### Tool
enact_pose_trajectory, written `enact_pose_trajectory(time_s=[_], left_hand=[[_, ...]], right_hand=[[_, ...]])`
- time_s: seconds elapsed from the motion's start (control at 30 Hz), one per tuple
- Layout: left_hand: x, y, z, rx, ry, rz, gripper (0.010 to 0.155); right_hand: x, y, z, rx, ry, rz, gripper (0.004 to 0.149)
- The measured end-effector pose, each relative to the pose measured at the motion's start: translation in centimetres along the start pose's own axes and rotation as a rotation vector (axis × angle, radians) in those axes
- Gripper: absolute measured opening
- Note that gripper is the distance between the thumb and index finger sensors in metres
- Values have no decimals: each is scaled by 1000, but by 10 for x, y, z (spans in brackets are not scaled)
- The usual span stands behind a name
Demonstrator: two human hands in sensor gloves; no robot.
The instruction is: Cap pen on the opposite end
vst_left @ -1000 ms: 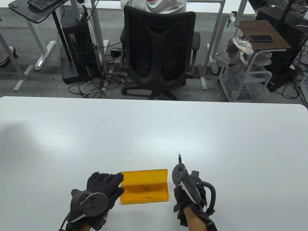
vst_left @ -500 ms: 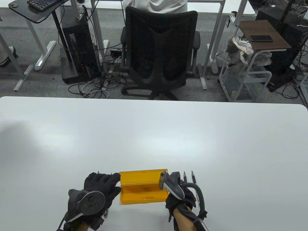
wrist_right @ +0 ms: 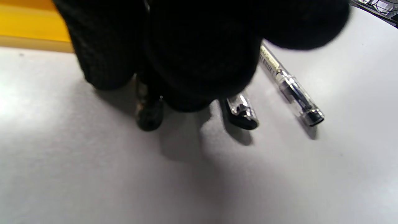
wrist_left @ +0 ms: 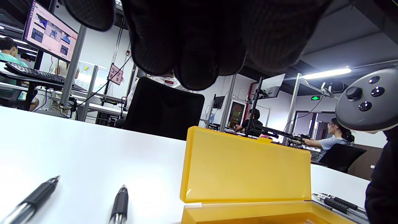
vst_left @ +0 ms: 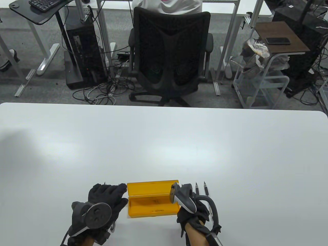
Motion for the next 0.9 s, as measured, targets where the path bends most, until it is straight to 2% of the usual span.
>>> enact_pose_trajectory(time_s=[0.6,0.9], left_hand=[[5,-1,4,-25,0,24,57],[7,-2,7,-39,-10,36,57]], right_hand=[[2,2,4,-19,17,11,64],[14,7,13,-40,-22,65,67]])
Point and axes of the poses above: the tracker on the back of each hand, its own z axis roughly to the little-finger side, its own y axis roughly from the fingertips to the wrist, x = y × z, the point moved 3 cm from there along -y, roughly from the wrist to the fingertips, and after that the axes turned 6 degrees about y, right-handed, at the moved point
